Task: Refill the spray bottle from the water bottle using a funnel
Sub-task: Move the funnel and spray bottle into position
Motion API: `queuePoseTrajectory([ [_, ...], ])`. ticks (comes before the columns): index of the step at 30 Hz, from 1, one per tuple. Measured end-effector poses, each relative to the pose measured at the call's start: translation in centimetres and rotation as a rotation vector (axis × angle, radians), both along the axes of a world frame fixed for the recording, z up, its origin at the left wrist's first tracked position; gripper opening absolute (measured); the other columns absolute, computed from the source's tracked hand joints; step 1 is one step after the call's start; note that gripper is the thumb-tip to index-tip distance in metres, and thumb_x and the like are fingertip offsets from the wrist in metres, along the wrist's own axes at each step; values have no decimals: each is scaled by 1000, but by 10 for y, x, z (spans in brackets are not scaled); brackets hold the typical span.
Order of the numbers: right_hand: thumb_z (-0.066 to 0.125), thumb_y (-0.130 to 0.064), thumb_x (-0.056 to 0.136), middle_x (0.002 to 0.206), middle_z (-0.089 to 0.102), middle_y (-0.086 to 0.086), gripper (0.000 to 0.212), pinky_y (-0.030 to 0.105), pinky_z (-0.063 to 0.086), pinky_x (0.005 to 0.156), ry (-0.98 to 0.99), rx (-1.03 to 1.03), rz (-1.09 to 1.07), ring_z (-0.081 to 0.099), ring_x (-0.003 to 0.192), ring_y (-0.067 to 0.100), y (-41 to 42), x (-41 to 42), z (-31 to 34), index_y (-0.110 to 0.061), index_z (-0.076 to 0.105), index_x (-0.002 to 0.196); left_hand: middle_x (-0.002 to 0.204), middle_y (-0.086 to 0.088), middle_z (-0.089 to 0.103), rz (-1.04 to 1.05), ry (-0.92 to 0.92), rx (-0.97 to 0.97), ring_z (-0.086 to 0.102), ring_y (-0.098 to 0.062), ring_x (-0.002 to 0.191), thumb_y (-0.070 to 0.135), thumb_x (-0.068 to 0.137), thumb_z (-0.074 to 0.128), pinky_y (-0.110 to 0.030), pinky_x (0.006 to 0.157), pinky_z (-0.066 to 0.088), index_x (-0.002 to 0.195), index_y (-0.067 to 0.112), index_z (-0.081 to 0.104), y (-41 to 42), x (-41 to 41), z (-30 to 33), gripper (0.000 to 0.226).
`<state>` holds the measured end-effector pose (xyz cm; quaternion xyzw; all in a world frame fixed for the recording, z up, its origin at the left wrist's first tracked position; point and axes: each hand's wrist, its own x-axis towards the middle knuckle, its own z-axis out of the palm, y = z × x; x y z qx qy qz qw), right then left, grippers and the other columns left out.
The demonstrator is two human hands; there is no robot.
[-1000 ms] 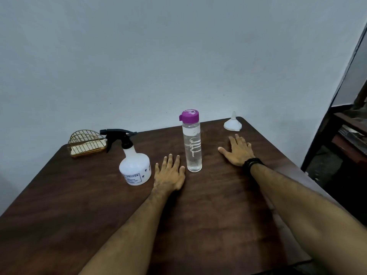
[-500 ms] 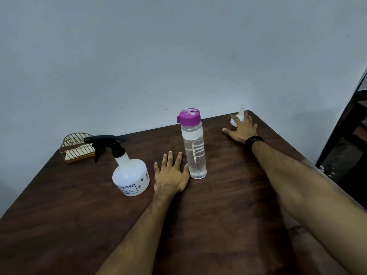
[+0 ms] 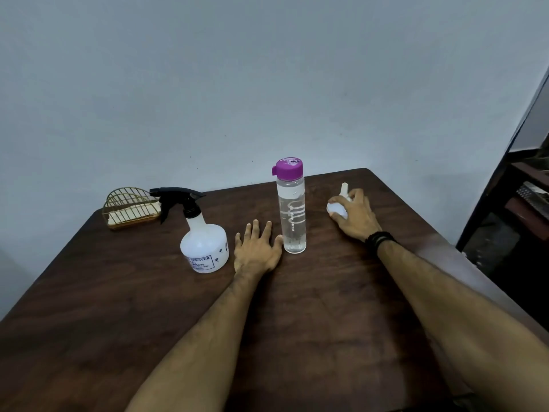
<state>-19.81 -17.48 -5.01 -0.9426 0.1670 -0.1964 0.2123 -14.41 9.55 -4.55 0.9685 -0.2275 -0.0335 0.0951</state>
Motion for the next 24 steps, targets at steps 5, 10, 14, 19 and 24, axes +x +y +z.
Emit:
queuePoseTrajectory([
  [5,66,-36,91,128,38,8,36,44,46,102,-6,-14,-5,46,118,32,27,-30,2,-35,63,127,168,-7,4,-6,-10,-1,1,-23,155,57,101,17,-46,124,1,160,27,12,11,-15,-3,66],
  [10,69,-34,89,134,39,10,35,46,47,100,-46,-93,-1,49,117,33,50,-53,0,-32,66,123,167,-9,10,-24,-43,-45,5,-25,155,56,102,21,-45,125,4,159,23,17,23,-26,-6,66],
  [14,75,-36,81,135,41,10,35,47,45,102,-122,-126,-25,46,119,34,62,-68,6,-32,69,115,164,-11,23,-40,-61,-192,16,-25,153,50,101,38,-41,125,12,156,15,27,34,-36,-7,67],
  [19,75,-28,79,127,50,11,27,42,47,90,-488,-271,-78,50,109,29,91,-83,14,-19,71,105,123,-9,62,-50,-455,-660,53,-24,118,26,90,64,-41,103,45,130,8,59,64,-55,7,44],
  [24,76,-17,82,106,55,9,19,41,49,80,-720,-229,26,52,93,24,139,-84,15,-10,69,98,109,-8,58,307,-741,-834,50,-23,99,31,81,72,-36,85,39,111,10,58,98,-59,21,39],
])
